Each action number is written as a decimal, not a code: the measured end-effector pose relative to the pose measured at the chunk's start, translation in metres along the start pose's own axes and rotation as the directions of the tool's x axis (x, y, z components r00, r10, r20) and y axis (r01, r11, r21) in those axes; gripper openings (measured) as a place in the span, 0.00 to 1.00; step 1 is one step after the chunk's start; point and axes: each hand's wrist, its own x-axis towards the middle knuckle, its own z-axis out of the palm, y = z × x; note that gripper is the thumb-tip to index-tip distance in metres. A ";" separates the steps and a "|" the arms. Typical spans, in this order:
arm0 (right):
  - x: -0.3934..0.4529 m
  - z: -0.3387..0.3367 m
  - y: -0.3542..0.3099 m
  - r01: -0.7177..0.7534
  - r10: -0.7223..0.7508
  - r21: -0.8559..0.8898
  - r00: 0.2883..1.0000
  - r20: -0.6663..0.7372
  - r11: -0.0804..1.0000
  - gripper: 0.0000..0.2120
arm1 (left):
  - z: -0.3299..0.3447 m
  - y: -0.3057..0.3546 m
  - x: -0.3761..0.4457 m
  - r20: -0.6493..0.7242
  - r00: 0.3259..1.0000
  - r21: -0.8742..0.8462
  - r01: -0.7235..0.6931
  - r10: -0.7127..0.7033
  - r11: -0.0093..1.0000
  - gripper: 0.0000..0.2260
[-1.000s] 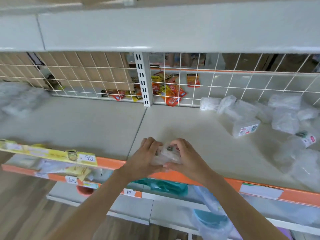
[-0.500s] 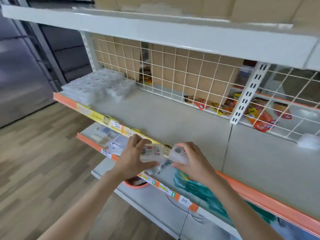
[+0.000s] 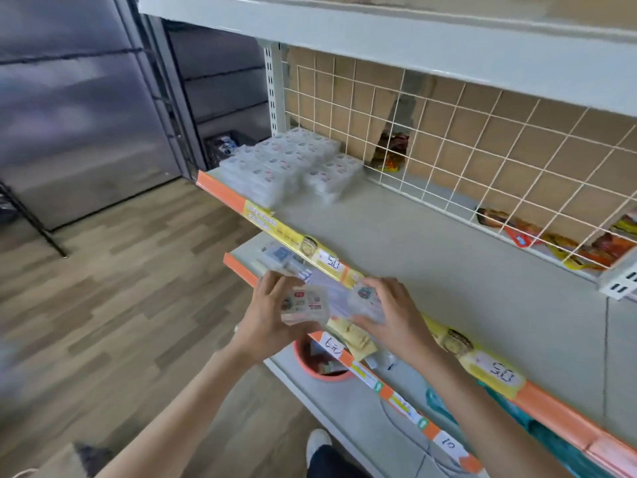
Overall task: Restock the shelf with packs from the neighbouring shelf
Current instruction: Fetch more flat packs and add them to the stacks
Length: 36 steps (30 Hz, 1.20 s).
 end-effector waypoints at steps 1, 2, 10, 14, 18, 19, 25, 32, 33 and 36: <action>0.010 0.002 0.002 0.000 0.000 0.012 1.000 0.001 1.000 0.25 | 0.002 -0.005 0.005 0.009 1.000 -0.008 0.007 -0.007 1.000 0.34; 0.021 0.006 0.006 0.002 -0.002 0.023 1.000 -0.003 1.000 0.22 | 0.003 -0.011 0.012 0.024 1.000 -0.015 0.011 -0.010 1.000 0.34; 0.138 0.039 0.040 -0.072 0.064 -0.065 0.990 -0.122 0.995 0.22 | -0.027 -0.058 0.121 0.057 0.995 0.099 -0.082 0.076 0.992 0.31; 0.169 0.055 0.055 -0.045 0.043 -0.188 0.999 -0.012 0.981 0.22 | -0.038 -0.073 0.164 0.070 0.989 0.164 -0.142 0.132 0.976 0.32; 0.180 0.068 0.055 -0.080 0.076 -0.258 0.997 -0.025 0.963 0.22 | -0.050 -0.089 0.189 0.051 0.982 0.193 -0.188 0.182 0.963 0.32; 0.185 0.071 0.052 -0.085 0.075 -0.263 0.996 -0.050 0.961 0.22 | -0.055 -0.093 0.196 0.037 0.981 0.200 -0.196 0.192 0.960 0.32; 0.223 0.095 0.030 -0.037 0.030 -0.252 0.999 -0.031 0.967 0.22 | -0.083 -0.117 0.237 -0.047 0.980 0.198 -0.181 0.194 0.963 0.30; 0.263 0.120 0.024 -0.103 0.067 -0.265 0.988 -0.141 0.959 0.18 | -0.096 -0.130 0.280 0.054 0.955 0.259 -0.296 0.292 0.919 0.33; 0.265 0.120 0.023 -0.112 0.076 -0.265 0.987 -0.142 0.958 0.17 | -0.094 -0.130 0.286 0.075 0.945 0.260 -0.326 0.318 0.909 0.33; 0.266 0.117 0.023 -0.113 0.086 -0.239 0.989 -0.118 0.964 0.16 | -0.084 -0.127 0.301 0.139 0.913 0.252 -0.406 0.382 0.878 0.33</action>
